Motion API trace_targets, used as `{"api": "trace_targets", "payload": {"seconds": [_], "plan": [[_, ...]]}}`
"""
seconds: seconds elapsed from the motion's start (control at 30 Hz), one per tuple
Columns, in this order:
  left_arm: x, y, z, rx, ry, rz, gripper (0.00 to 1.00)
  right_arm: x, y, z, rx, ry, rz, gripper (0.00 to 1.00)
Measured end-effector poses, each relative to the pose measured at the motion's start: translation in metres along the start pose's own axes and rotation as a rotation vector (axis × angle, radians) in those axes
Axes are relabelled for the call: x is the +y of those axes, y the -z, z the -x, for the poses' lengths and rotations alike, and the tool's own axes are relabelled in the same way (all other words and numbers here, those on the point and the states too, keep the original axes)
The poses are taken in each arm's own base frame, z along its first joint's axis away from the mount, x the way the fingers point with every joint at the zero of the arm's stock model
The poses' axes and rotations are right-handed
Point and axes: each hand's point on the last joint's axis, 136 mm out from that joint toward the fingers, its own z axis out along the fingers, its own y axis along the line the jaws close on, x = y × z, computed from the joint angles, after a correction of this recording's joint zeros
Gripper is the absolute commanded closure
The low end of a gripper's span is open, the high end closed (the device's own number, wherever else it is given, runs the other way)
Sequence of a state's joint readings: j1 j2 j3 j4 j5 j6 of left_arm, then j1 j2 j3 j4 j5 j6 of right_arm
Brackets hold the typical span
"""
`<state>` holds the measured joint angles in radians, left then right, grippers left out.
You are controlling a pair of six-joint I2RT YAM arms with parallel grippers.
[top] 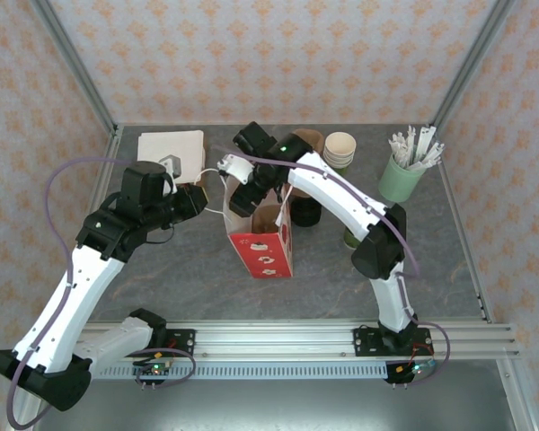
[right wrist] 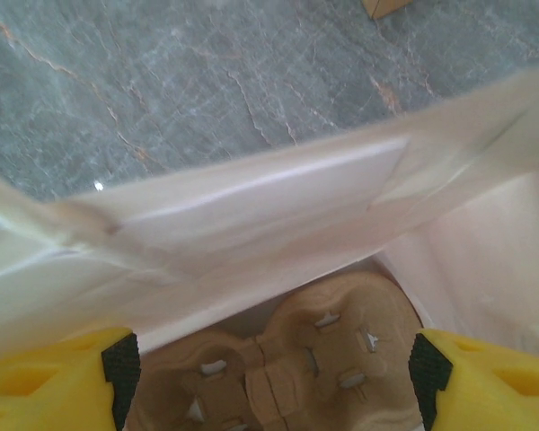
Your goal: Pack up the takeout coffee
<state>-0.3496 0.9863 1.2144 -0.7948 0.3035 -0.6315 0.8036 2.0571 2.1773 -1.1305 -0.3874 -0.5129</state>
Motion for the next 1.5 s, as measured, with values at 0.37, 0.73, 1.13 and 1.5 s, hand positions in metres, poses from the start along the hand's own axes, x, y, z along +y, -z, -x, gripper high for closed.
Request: {"api": "trace_targets", "payload": {"seconds": [0.37,0.73,1.13,1.5], "plan": [[-0.012,0.002,0.002,0.000,-0.016,-0.026,0.85,-0.008,0.067,0.031,-0.216,-0.052,-0.018,0.20],[-0.027,0.004,0.006,0.001,-0.011,-0.061,0.83,-0.022,0.127,0.060,-0.422,-0.189,-0.113,0.20],[-0.038,0.009,0.010,-0.005,0.004,-0.095,0.26,-0.047,0.256,0.032,-0.654,-0.446,-0.429,0.17],[-0.074,0.063,0.050,-0.123,-0.095,-0.162,0.00,-0.049,0.288,-0.050,-0.652,-0.673,-0.586,0.17]]}}
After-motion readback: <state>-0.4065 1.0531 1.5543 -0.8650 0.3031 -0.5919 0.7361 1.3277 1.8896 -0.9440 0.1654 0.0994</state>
